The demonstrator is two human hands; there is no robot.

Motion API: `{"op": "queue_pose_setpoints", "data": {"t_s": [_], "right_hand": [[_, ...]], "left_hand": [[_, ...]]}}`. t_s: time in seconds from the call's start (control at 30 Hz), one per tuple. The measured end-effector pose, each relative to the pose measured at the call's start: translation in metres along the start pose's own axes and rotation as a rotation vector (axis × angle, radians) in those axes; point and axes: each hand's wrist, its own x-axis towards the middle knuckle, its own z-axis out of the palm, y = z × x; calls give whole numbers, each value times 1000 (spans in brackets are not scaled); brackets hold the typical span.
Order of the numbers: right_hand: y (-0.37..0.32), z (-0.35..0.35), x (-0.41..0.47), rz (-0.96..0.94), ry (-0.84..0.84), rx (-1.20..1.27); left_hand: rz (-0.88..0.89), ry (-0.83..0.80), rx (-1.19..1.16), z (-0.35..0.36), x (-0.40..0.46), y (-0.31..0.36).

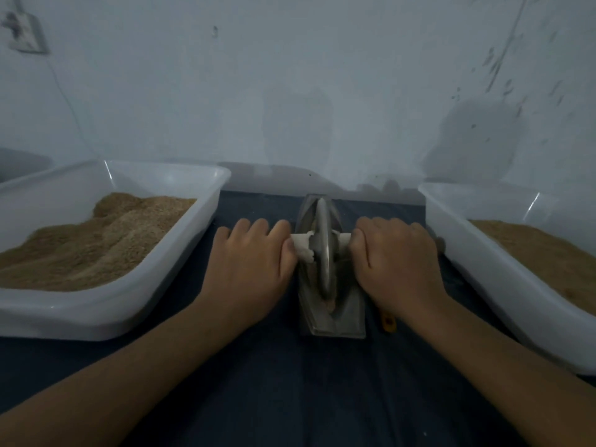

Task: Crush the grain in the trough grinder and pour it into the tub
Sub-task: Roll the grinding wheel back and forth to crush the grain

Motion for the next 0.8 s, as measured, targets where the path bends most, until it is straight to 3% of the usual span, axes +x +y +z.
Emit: {"op": "queue_pose_setpoints", "data": {"t_s": [0.17, 0.33, 0.5, 0.63, 0.8], "right_hand": [[12, 22, 14, 69, -106, 64], [26, 54, 56, 15, -253, -65], [35, 64, 79, 57, -396, 41], [31, 61, 66, 179, -320, 99], [17, 36, 41, 93, -222, 0]], "left_hand": [[27, -55, 34, 13, 28, -3], [123, -216, 225, 47, 68, -11], [116, -282, 165, 54, 89, -15], [44, -278, 115, 47, 85, -8], [38, -237, 105, 31, 50, -6]]}}
